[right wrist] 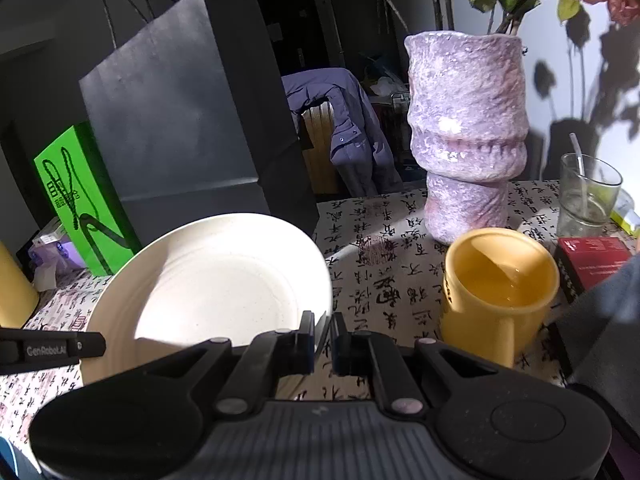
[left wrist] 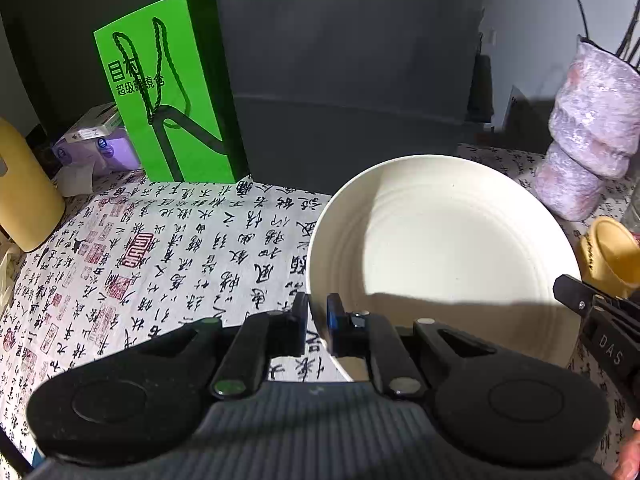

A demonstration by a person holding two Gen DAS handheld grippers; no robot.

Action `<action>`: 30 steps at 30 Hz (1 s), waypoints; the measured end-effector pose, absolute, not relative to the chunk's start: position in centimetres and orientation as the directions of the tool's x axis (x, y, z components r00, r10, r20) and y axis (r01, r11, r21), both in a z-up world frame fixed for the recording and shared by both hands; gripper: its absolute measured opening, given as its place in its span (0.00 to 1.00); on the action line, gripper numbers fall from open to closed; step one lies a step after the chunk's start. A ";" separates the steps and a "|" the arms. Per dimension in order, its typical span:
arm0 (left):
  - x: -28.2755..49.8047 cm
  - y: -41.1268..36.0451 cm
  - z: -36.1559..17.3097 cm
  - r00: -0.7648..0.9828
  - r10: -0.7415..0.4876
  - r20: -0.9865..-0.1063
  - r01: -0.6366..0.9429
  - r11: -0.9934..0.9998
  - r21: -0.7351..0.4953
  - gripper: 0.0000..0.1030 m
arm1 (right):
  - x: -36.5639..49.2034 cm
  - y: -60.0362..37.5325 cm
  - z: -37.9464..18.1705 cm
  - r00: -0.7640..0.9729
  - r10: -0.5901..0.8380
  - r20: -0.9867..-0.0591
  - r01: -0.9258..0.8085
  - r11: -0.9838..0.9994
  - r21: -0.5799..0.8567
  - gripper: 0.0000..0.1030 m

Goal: Organize plates and bowls

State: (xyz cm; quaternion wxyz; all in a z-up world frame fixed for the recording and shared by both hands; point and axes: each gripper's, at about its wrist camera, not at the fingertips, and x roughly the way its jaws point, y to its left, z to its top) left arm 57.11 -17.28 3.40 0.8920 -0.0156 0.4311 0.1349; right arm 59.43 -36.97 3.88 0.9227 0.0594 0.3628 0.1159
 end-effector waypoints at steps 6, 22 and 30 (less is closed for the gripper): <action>54.8 -17.5 4.5 0.606 0.194 -0.772 -0.238 0.970 0.057 0.10 | 57.0 -37.7 5.0 0.716 0.248 -0.653 -0.156 0.968 0.196 0.07; 48.2 -17.9 7.1 0.643 0.162 -0.749 -0.209 0.977 0.031 0.10 | 50.6 -38.3 7.7 0.739 0.227 -0.635 -0.137 0.972 0.189 0.07; 45.3 -18.2 8.1 0.664 0.153 -0.732 -0.198 0.980 0.025 0.10 | 47.7 -38.7 8.5 0.748 0.224 -0.625 -0.129 0.973 0.194 0.07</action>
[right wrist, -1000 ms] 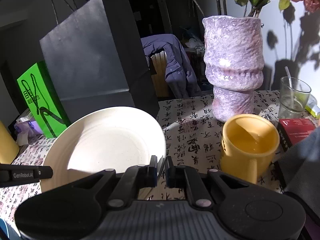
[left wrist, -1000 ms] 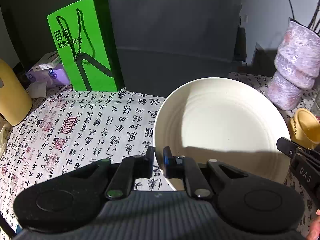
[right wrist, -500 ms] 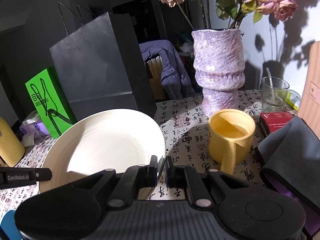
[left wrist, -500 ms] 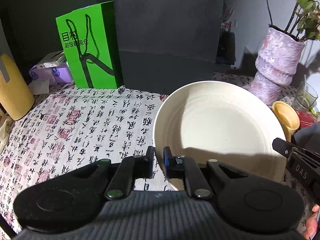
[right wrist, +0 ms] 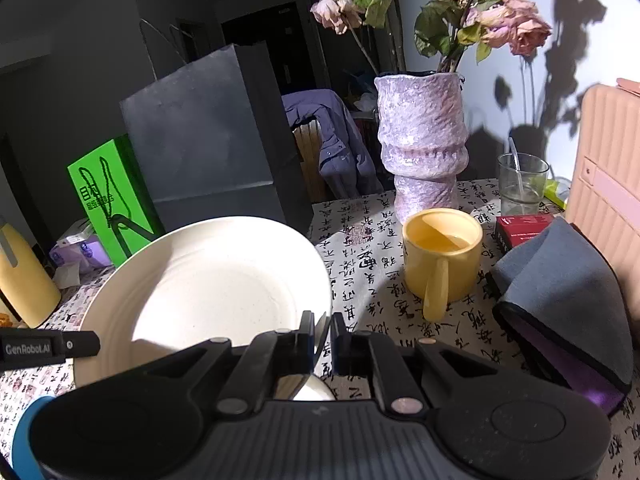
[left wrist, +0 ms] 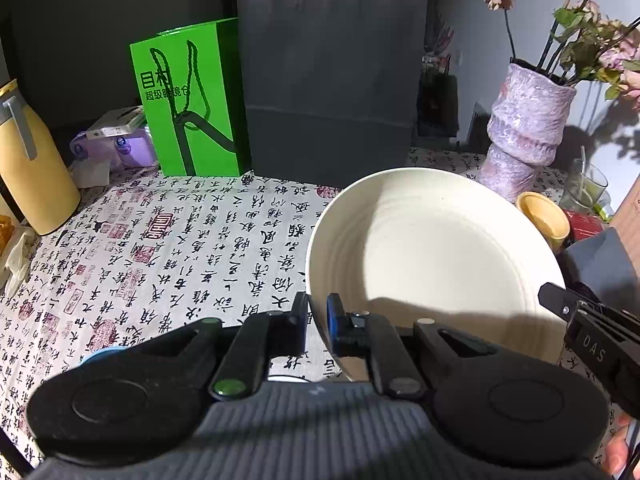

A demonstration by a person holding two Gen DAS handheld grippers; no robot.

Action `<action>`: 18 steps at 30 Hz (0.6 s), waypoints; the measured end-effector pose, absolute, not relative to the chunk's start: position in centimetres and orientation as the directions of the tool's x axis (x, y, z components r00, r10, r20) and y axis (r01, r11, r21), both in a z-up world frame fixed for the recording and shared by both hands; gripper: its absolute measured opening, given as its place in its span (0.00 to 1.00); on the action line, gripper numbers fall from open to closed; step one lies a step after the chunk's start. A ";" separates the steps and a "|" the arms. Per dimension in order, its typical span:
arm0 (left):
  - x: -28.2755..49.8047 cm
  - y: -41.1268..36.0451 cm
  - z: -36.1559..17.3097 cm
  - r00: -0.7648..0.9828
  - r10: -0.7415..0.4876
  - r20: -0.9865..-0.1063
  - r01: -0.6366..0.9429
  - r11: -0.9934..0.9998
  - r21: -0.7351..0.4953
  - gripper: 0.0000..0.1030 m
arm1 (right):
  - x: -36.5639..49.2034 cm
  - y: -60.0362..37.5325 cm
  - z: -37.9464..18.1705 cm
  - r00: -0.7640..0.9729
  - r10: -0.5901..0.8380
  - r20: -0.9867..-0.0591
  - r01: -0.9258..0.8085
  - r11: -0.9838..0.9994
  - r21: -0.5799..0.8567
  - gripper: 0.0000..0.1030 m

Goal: Organize plates and bowls

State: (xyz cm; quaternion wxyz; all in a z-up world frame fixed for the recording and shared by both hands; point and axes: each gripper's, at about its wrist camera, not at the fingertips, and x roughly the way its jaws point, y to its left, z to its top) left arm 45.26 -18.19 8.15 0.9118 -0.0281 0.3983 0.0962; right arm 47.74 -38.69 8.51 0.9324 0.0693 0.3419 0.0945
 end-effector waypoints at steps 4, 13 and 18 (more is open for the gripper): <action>43.9 -18.1 8.5 0.671 0.146 -0.727 -0.193 0.981 0.018 0.10 | 46.2 -38.8 8.9 0.755 0.223 -0.617 -0.131 0.973 0.191 0.08; 40.6 -17.8 8.9 0.689 0.114 -0.716 -0.174 0.985 -0.010 0.10 | 43.0 -38.9 9.9 0.771 0.208 -0.602 -0.128 0.977 0.173 0.08; 38.6 -17.6 9.4 0.701 0.099 -0.706 -0.162 0.986 -0.023 0.10 | 41.1 -38.8 10.5 0.781 0.202 -0.591 -0.130 0.978 0.163 0.08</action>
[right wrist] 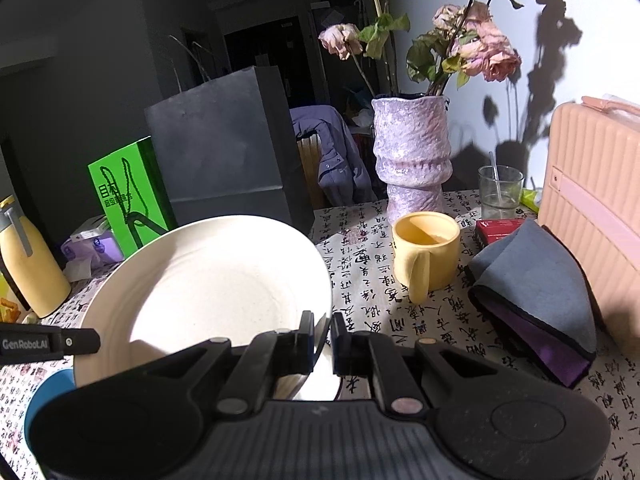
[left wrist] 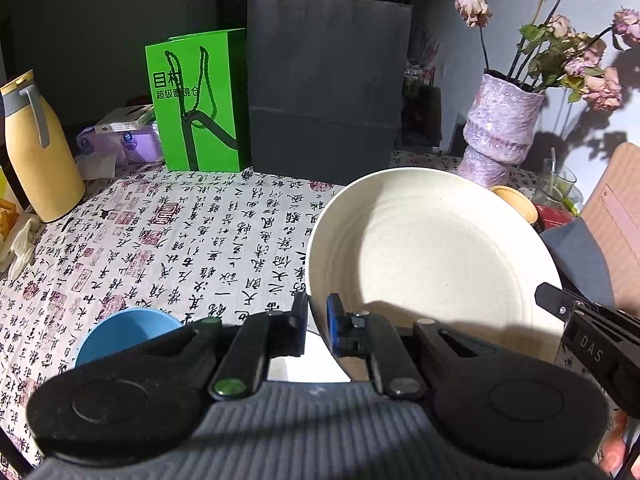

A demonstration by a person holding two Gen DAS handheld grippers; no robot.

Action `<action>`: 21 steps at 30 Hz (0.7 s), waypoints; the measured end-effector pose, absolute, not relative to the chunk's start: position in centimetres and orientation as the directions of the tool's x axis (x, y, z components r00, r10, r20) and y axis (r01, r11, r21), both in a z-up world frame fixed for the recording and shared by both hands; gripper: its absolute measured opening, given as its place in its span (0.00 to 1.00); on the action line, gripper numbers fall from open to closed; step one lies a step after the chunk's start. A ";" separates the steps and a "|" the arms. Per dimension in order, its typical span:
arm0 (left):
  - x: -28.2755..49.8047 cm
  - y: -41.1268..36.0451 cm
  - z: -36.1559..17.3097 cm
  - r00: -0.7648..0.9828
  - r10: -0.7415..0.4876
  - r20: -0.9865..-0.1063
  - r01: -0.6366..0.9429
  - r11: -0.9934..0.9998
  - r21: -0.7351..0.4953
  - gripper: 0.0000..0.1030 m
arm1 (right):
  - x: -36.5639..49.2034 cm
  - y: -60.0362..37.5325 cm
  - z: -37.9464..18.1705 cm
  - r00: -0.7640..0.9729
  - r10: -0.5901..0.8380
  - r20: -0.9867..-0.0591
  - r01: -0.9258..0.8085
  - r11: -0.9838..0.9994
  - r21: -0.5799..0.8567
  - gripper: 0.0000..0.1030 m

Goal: Organize plates and bowls

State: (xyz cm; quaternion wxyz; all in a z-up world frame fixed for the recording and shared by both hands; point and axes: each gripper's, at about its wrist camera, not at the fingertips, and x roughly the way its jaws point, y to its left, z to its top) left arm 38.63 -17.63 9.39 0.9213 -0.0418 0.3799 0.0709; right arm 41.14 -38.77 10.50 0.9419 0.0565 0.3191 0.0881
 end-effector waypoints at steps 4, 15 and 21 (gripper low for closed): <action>37.1 -17.2 9.6 0.709 0.077 -0.701 -0.146 0.989 -0.038 0.10 | 39.6 -38.6 10.8 0.789 0.194 -0.583 -0.133 0.980 0.146 0.08; 33.0 -16.7 10.5 0.734 0.062 -0.676 -0.137 0.989 -0.057 0.10 | 35.5 -37.8 11.8 0.808 0.182 -0.560 -0.146 0.983 0.110 0.08; 30.9 -16.0 10.9 0.752 0.044 -0.658 -0.122 0.990 -0.074 0.10 | 33.3 -37.3 12.2 0.817 0.179 -0.548 -0.151 0.984 0.096 0.08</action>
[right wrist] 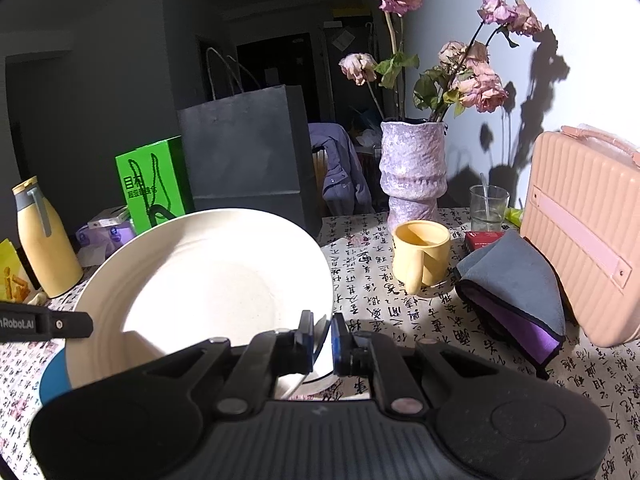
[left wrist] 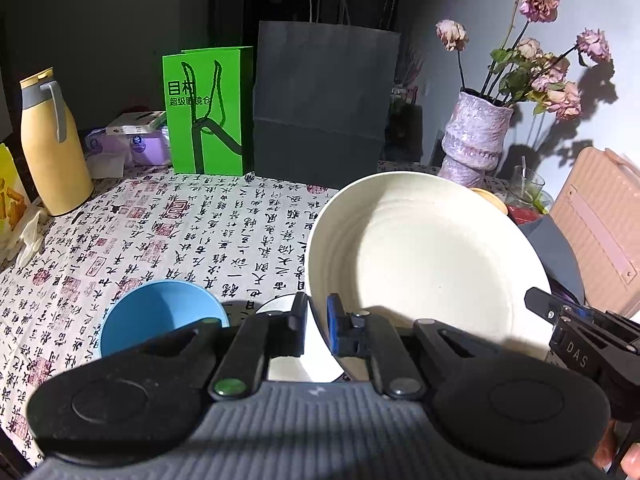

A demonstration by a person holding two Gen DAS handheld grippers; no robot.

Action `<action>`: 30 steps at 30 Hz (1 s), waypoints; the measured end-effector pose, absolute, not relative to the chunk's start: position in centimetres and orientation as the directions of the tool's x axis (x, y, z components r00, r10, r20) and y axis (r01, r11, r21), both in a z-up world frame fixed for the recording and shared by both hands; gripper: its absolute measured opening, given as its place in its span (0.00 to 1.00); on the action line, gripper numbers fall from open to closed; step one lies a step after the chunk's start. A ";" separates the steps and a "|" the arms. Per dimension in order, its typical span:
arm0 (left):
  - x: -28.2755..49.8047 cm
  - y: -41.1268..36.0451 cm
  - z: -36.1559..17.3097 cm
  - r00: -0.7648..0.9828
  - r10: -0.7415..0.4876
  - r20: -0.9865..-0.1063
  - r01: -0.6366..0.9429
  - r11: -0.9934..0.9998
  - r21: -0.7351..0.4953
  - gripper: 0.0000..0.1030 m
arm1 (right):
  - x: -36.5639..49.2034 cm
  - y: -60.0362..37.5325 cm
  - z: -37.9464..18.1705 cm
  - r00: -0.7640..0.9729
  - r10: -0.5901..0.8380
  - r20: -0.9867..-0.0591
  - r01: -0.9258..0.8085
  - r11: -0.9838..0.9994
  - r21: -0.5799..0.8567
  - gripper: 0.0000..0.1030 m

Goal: Organize plates and bowls

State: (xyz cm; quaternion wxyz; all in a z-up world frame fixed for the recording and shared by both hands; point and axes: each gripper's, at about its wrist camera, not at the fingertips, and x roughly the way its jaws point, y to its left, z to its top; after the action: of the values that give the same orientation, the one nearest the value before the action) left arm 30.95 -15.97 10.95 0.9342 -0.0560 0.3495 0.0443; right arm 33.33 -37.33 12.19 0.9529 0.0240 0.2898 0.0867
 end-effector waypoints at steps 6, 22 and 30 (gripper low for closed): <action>29.0 -14.9 11.4 0.770 0.044 -0.637 -0.127 0.988 -0.085 0.10 | 31.6 -36.6 12.7 0.827 0.182 -0.531 -0.161 0.983 0.086 0.08; 24.2 -11.8 11.8 0.793 0.020 -0.609 -0.120 0.985 -0.123 0.10 | 27.3 -34.4 13.3 0.841 0.207 -0.500 -0.195 0.978 0.077 0.09; 22.1 -10.5 11.1 0.793 0.007 -0.610 -0.116 0.983 -0.140 0.10 | 25.6 -33.3 12.9 0.837 0.219 -0.501 -0.212 0.975 0.072 0.09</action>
State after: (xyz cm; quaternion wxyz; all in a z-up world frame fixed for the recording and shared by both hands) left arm 22.13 -10.49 11.07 0.9429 -0.0852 0.3204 0.0327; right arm 25.57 -33.30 12.86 0.9584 0.0066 0.2622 0.1125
